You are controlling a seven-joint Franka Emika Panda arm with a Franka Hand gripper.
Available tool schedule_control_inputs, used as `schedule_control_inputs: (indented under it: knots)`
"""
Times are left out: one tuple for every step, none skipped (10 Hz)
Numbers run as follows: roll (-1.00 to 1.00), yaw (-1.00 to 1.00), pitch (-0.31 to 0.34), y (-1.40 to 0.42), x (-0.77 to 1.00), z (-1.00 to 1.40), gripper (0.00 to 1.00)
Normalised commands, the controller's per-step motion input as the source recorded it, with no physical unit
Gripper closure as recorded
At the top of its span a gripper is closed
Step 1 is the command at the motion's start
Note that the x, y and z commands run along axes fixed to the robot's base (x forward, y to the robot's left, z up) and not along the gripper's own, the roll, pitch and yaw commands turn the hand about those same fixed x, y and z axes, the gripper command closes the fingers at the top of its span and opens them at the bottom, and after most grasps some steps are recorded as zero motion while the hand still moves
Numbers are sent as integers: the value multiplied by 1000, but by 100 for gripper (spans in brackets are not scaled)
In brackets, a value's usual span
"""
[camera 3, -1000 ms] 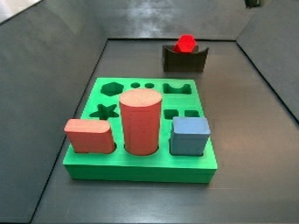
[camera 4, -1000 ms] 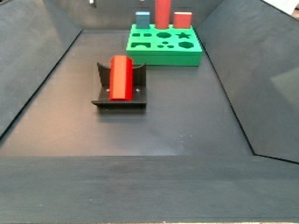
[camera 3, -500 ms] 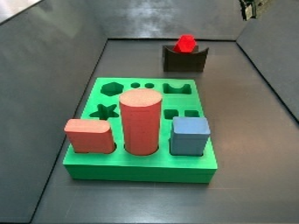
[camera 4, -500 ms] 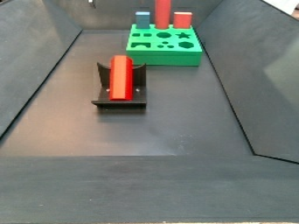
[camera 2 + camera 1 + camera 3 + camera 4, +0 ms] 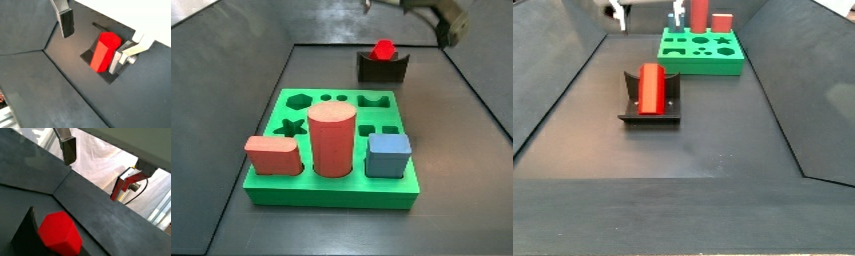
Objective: Pick up the hexagon object. Move up. Place the hexagon object on the fixture. Regrasp the hexagon object. Move to above the board. Insert the hexagon object.
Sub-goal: Regrasp the hexagon object.
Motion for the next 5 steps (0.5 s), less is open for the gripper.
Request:
schedule_control_inputs:
  knots:
    - [96, 67, -108, 48, 77, -1000, 0]
    - [75, 30, -106, 43, 88, -1000, 0]
    - [71, 14, -103, 40, 93, -1000, 0]
    - [72, -10, -84, 31, 100, -1000, 0]
    - [67, -21, -71, 29, 110, -1000, 0]
